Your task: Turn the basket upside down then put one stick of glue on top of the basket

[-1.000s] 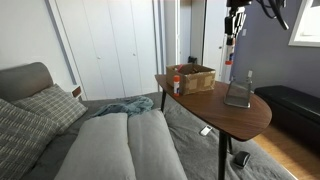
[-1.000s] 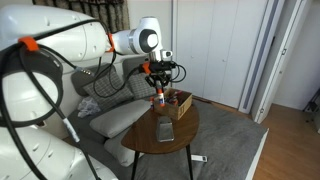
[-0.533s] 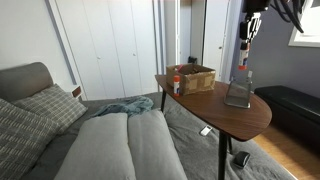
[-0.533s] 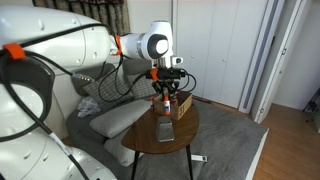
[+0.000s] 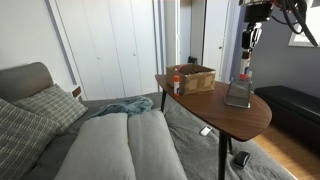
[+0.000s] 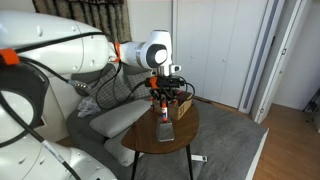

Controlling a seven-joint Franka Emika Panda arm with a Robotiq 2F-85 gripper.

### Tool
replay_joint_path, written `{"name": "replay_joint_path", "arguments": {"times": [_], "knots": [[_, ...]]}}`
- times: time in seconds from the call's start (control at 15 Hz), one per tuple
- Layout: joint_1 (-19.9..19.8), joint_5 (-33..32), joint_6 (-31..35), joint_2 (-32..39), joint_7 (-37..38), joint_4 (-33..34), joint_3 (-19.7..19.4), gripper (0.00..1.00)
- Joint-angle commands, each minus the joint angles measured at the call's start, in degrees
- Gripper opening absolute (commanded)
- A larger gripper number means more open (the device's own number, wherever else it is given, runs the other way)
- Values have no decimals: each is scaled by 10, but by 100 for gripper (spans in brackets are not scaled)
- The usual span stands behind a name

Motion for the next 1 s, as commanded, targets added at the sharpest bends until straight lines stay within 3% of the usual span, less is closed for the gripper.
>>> {"name": "replay_joint_path", "arguments": {"times": [0.0, 0.2, 0.33, 0.53, 0.8, 0.93], "knots": [[6, 18, 39, -28, -20, -36, -9, 8], [6, 22, 49, -30, -27, -44, -12, 8], [7, 24, 39, -34, -35, -43, -16, 58], [6, 20, 26, -50, -40, -39, -15, 68], [10, 11, 11, -88, -32, -29, -2, 96], [17, 10, -1, -108, -26, -21, 5, 100]]}}
